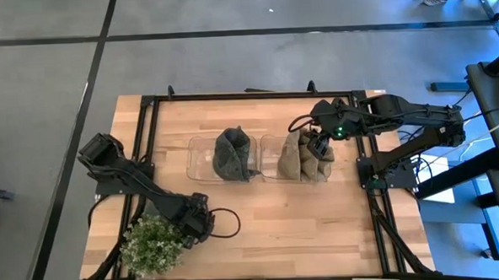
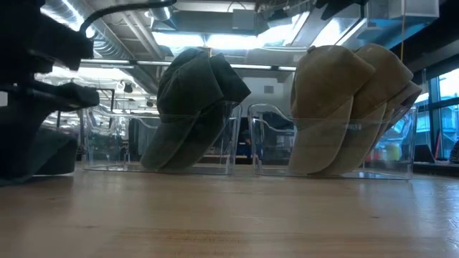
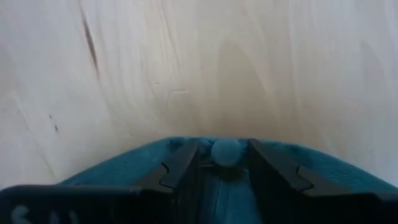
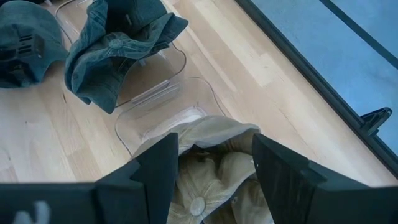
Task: Pick & Place hat
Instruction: Put the blue cap into the left transparent bin, then return to Home Position
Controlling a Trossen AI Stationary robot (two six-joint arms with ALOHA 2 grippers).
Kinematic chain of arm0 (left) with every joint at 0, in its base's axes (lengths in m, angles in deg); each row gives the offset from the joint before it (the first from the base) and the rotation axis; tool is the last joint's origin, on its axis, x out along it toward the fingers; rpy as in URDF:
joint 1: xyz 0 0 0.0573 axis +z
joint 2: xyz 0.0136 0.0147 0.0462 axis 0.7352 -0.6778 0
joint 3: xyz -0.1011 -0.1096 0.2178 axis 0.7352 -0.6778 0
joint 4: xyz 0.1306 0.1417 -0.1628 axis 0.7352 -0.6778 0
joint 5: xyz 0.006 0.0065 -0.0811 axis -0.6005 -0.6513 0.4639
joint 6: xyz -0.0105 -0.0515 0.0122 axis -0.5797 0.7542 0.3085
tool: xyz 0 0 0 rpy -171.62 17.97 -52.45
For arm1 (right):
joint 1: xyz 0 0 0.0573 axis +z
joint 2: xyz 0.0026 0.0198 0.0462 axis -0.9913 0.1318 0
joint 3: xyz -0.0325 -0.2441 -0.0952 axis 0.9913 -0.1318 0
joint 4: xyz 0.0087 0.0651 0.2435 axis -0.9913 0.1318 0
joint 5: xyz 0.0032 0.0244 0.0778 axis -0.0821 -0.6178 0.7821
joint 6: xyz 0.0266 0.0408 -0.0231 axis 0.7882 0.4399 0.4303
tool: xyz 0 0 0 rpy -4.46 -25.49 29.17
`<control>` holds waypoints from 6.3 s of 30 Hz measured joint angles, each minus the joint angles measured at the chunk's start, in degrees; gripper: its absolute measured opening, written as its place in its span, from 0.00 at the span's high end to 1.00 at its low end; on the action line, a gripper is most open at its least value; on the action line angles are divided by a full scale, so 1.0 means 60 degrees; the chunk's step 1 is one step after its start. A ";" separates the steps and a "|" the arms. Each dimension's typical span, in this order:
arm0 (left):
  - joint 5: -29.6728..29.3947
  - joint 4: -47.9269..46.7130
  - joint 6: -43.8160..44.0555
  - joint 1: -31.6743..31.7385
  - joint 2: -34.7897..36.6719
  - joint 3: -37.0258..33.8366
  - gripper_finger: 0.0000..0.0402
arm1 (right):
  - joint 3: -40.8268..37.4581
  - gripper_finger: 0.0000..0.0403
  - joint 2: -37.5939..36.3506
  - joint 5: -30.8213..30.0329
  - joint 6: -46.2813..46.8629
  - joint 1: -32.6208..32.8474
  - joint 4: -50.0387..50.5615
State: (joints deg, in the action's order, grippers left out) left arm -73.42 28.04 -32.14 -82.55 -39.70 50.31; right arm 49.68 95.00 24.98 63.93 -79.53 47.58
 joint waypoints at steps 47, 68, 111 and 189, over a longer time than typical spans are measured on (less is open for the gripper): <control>-0.2044 -0.1592 -0.1286 0.1537 0.3020 0.4294 0.89 | -0.0003 0.49 -0.0004 -0.0002 -0.0752 0.0004 0.0165; -0.4782 -0.1592 -0.4876 0.2519 0.4896 0.6908 0.89 | -0.0004 0.49 -0.0004 -0.0006 -0.0919 0.0004 0.0437; -0.8131 -0.0561 -0.0092 0.1592 0.8046 0.0356 0.89 | -0.0004 0.49 -0.0004 -0.0013 -0.0701 0.0000 0.0430; -0.6946 0.1593 -0.0112 0.2306 0.9714 -0.1025 0.60 | -0.6466 0.49 -0.5385 0.4922 -0.3431 0.2165 -0.7346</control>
State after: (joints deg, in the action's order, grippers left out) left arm -115.10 37.59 -32.81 -68.71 18.58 44.17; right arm 10.89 62.68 54.51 43.34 -66.54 3.51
